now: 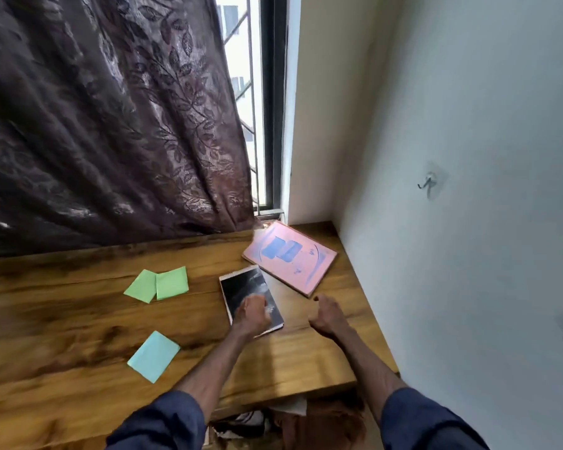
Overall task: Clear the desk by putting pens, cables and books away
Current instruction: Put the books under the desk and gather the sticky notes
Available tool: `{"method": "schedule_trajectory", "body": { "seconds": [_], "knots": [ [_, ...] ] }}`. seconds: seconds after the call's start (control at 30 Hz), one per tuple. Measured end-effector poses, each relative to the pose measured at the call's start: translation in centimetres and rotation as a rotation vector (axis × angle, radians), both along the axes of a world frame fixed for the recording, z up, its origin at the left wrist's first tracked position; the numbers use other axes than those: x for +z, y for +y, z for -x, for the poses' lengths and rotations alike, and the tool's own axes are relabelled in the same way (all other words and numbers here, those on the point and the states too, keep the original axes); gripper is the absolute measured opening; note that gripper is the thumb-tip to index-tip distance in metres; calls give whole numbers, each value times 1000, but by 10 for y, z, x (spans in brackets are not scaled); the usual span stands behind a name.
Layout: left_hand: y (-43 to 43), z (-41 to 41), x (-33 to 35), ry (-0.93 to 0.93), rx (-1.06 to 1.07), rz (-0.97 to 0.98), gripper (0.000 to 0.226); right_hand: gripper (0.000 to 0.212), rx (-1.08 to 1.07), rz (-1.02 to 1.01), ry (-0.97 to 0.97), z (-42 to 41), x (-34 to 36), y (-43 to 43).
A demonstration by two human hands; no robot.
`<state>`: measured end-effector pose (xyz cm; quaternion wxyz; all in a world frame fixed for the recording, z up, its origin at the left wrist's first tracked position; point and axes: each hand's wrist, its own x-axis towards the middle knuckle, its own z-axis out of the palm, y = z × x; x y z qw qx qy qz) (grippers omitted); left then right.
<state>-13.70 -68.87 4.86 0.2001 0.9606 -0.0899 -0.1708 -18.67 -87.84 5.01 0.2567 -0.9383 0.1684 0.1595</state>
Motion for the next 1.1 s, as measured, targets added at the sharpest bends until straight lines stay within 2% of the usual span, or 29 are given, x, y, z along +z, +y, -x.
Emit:
{"method": "schedule_trajectory", "body": {
  "seconds": [0.2,0.33,0.47,0.53,0.73,0.87,0.97,1.1],
  "knots": [
    [-13,-81,-11,39,-54,-70,39,70,44,76,13,-75,-12,-15],
    [-31,-139,-30,25,-91,-94,56,88,91,123,54,-121,-35,-24],
    [-43,-186,-63,93,-121,-145,97,88,148,210,135,-140,-74,-28],
    [-49,-208,-76,102,-161,-177,108,82,153,285,105,-145,-95,-27],
    [-55,-243,-62,47,-118,-203,104,70,148,354,109,-156,-109,-23],
    [-54,-257,-63,133,5,-178,119,72,126,351,113,-159,-115,-22],
    [-62,-265,-66,167,-17,-224,134,78,100,326,125,-162,-117,-22],
    [-66,-277,-60,217,19,-285,141,85,100,306,139,-167,-115,-23]
  ]
}}
